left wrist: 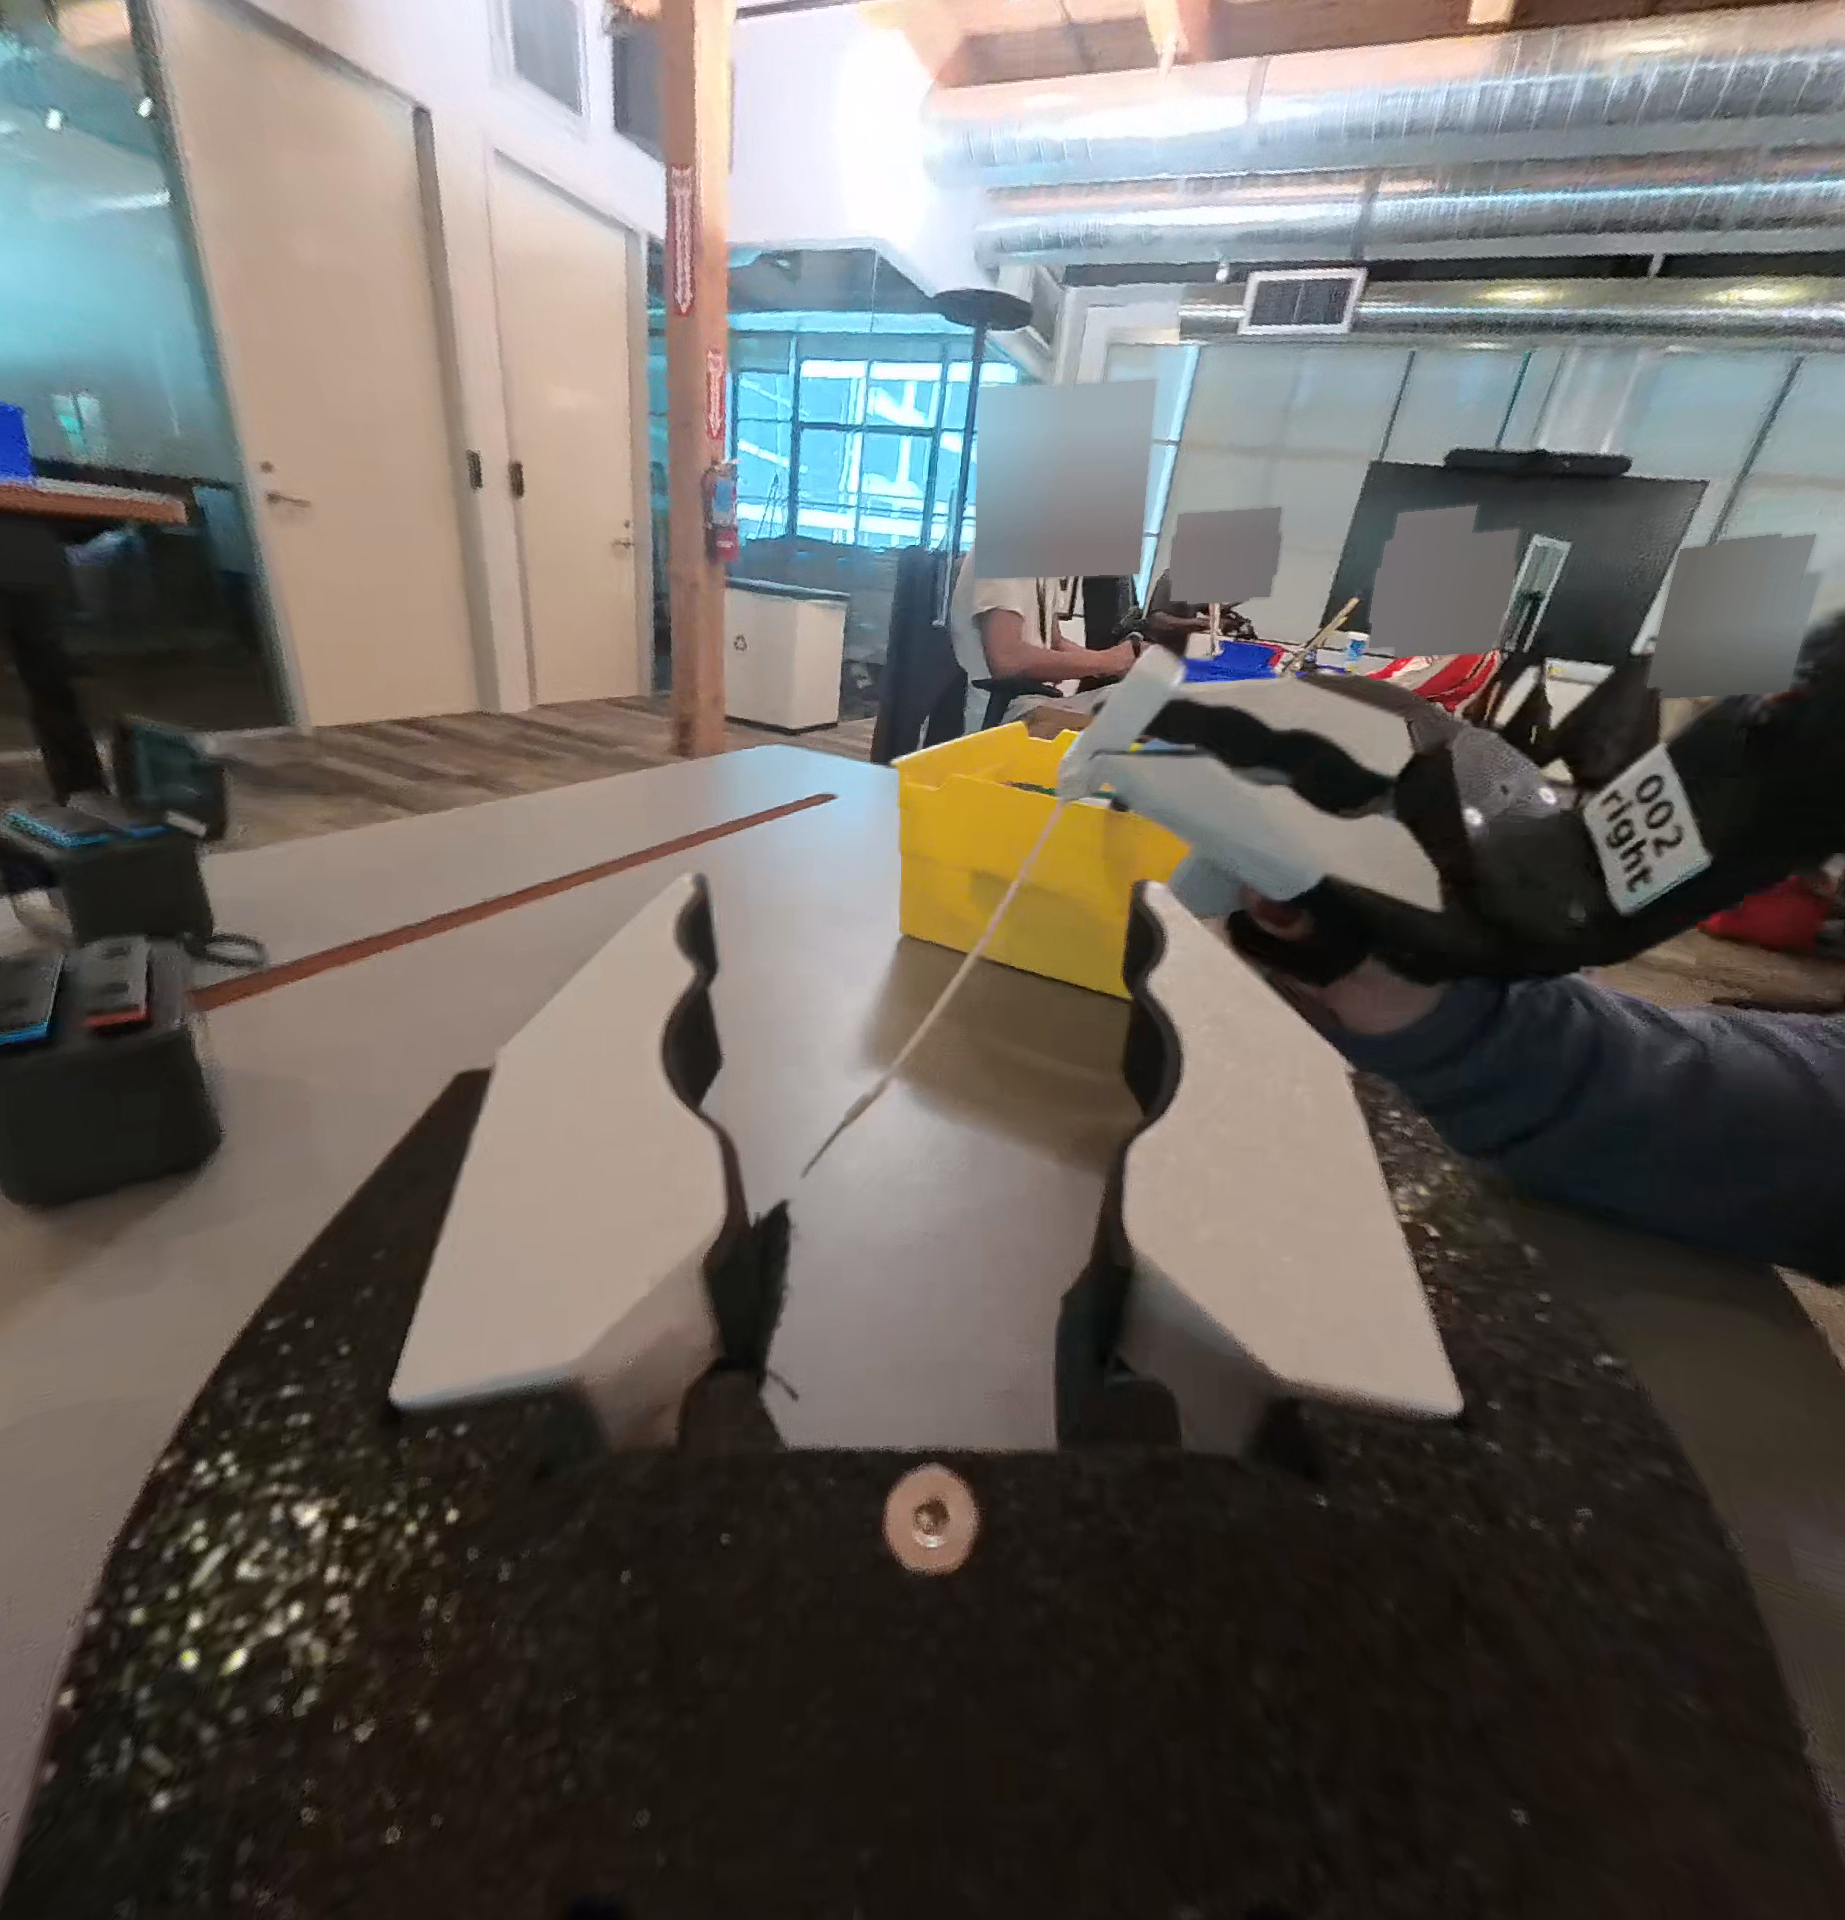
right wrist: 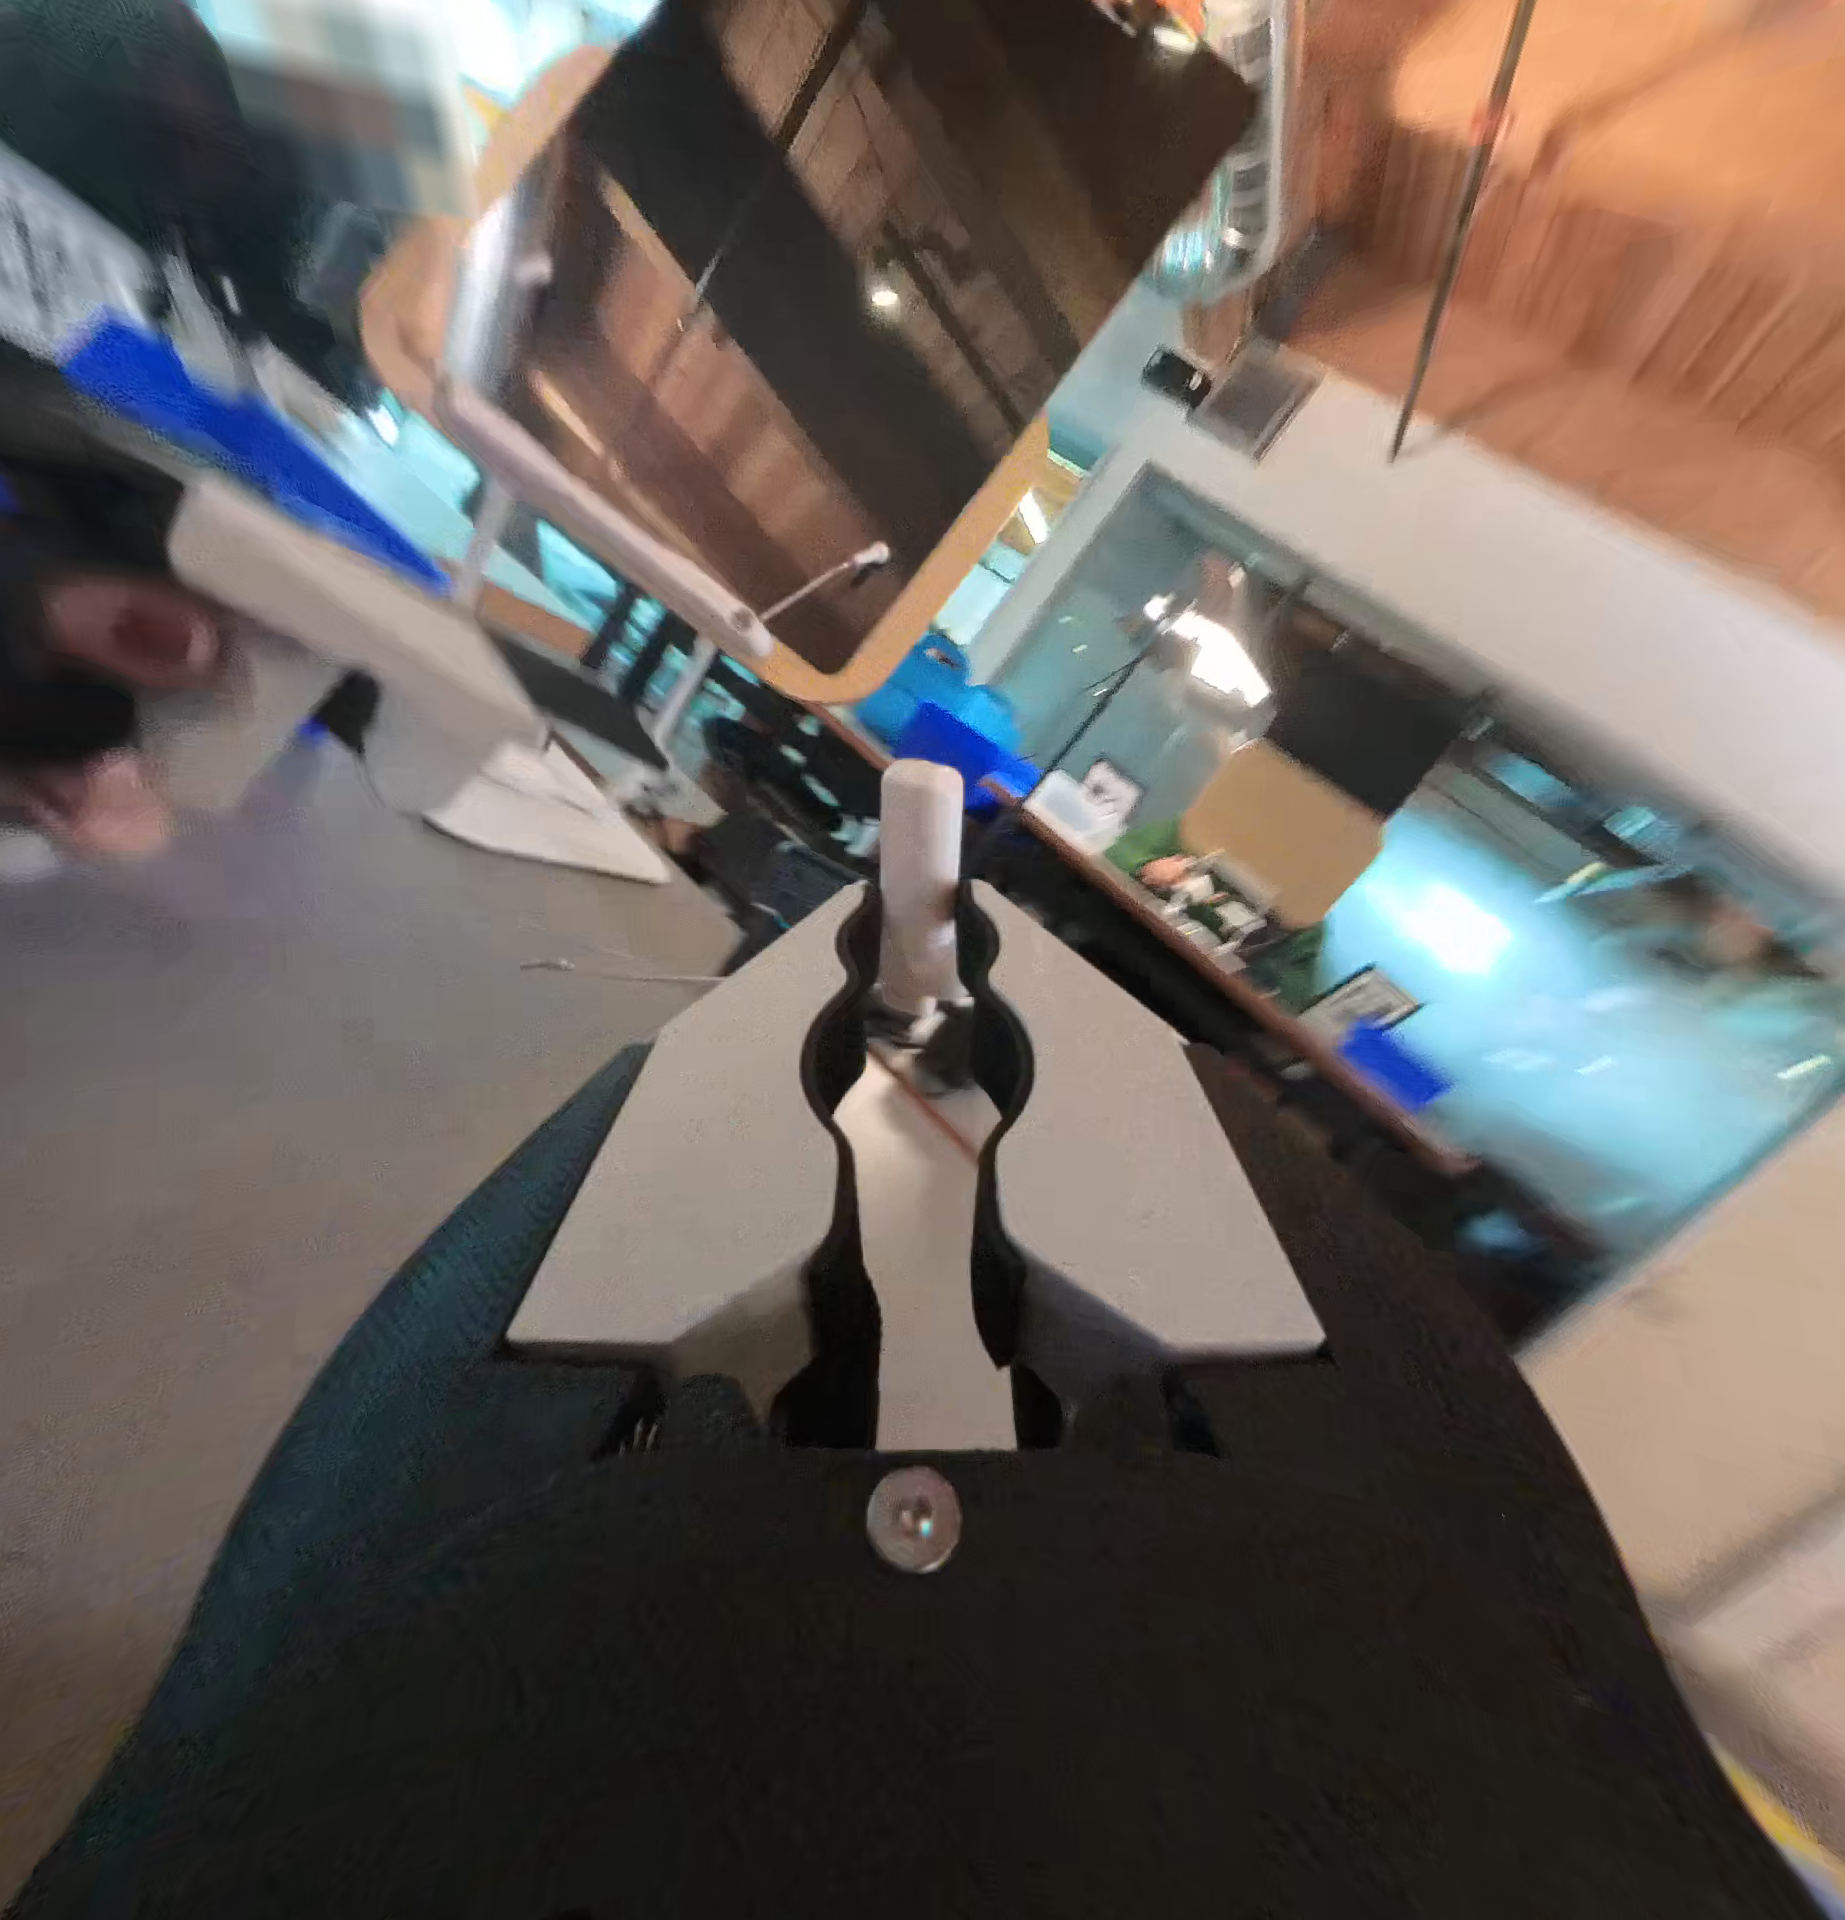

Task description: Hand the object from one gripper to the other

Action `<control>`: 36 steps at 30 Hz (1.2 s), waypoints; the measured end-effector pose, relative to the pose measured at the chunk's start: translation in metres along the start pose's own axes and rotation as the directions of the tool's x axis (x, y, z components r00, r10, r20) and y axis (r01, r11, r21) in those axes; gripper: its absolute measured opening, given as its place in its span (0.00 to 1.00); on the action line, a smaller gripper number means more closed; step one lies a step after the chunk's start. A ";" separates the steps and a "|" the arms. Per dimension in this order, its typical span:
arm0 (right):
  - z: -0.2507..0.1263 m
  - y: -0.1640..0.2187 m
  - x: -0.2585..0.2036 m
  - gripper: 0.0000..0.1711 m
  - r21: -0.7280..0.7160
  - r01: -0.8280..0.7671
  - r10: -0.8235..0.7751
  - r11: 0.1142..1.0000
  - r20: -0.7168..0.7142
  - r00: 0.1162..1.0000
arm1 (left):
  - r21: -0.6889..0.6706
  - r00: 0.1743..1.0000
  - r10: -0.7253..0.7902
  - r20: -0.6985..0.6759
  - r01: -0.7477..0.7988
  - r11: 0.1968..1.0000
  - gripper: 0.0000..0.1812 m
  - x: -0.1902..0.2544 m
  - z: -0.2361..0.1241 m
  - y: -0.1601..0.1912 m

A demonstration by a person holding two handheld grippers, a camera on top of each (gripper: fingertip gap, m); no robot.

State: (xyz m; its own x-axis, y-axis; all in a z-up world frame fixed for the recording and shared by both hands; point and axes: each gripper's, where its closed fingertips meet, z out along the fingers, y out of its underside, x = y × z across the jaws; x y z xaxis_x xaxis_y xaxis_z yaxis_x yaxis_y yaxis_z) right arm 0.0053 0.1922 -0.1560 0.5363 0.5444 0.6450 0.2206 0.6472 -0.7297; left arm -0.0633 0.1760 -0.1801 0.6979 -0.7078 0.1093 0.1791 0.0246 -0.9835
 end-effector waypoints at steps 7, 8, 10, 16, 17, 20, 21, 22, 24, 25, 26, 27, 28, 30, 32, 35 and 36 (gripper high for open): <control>0.001 -0.001 -0.045 0.07 0.018 0.510 -0.510 0.860 0.037 0.859 | -0.030 0.952 0.295 -0.083 -0.298 0.954 0.24 0.044 0.008 0.004; 0.001 -0.001 -0.048 0.07 0.023 0.526 -0.526 0.850 0.045 0.849 | -0.042 0.941 0.325 -0.088 -0.330 0.943 0.21 0.047 0.009 0.007; 0.001 -0.001 -0.051 0.07 0.030 0.556 -0.556 0.831 0.050 0.829 | -0.062 0.923 0.375 -0.084 -0.381 0.923 0.16 0.049 0.011 0.011; 0.000 -0.002 -0.062 0.07 0.052 0.622 -0.624 0.781 0.073 0.778 | -0.125 0.886 0.458 -0.073 -0.464 0.877 0.06 0.046 0.014 0.021; 0.000 0.000 -0.063 0.07 0.049 0.620 -0.622 0.783 0.081 0.779 | -0.139 0.882 0.464 -0.074 -0.470 0.871 0.06 0.045 0.014 0.022; 0.000 -0.006 -0.058 0.07 0.066 0.536 -0.539 0.842 0.059 0.840 | -0.108 0.902 0.429 -0.043 -0.431 0.896 0.05 0.043 0.013 0.013; 0.000 -0.009 -0.055 0.08 0.071 0.505 -0.509 0.860 0.043 0.860 | -0.086 0.920 0.392 -0.025 -0.393 0.916 0.05 0.040 0.012 0.008; 0.000 -0.011 -0.051 0.15 0.079 0.477 -0.480 0.876 0.031 0.877 | -0.059 0.941 0.339 -0.019 -0.339 0.939 0.05 0.037 0.011 0.003; -0.001 -0.015 -0.048 0.23 0.097 0.363 -0.369 0.927 0.052 0.928 | 0.018 0.983 0.183 -0.034 -0.183 0.983 0.05 0.031 0.005 -0.009; -0.001 -0.016 -0.049 0.23 0.107 0.261 -0.271 0.959 0.094 0.958 | 0.063 0.992 0.110 -0.057 -0.107 0.992 0.05 0.029 0.002 -0.015; -0.001 -0.018 -0.049 0.24 0.112 0.132 -0.148 0.985 0.142 0.979 | 0.106 0.993 0.050 -0.107 -0.039 0.994 0.05 0.030 -0.002 -0.021; -0.001 -0.020 -0.048 0.26 0.104 -0.015 -0.006 0.994 0.198 0.980 | 0.141 0.985 0.000 -0.170 0.024 0.990 0.05 0.033 -0.006 -0.027; -0.001 -0.020 -0.051 0.25 0.074 -0.173 0.146 0.982 0.281 0.949 | 0.167 0.970 -0.031 -0.239 0.072 0.983 0.05 0.038 -0.009 -0.031; 0.000 -0.018 -0.056 0.25 -0.047 -0.455 0.432 0.889 0.410 0.803 | 0.190 0.953 -0.046 -0.300 0.107 0.976 0.05 0.042 -0.013 -0.034; -0.004 -0.017 -0.066 0.20 -0.178 -0.603 0.595 0.777 0.518 0.614 | 0.185 0.940 -0.035 -0.340 0.103 0.977 0.05 0.047 -0.014 -0.032; -0.008 -0.013 -0.078 0.15 -0.285 -0.660 0.676 0.695 0.572 0.465 | 0.185 0.929 -0.021 -0.369 0.095 0.978 0.05 0.054 -0.014 -0.031; -0.009 -0.012 -0.081 0.14 -0.297 -0.661 0.681 0.690 0.577 0.451 | 0.183 0.928 -0.017 -0.373 0.091 0.979 0.05 0.055 -0.014 -0.031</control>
State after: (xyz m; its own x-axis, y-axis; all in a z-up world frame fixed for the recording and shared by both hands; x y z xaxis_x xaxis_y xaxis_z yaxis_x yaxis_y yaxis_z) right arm -0.0334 0.1360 -0.2012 -0.0780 0.9941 -0.0748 0.0398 -0.0719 -0.9966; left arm -0.0403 0.1264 -0.1460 0.3857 -0.9204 0.0641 0.3661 0.0889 -0.9263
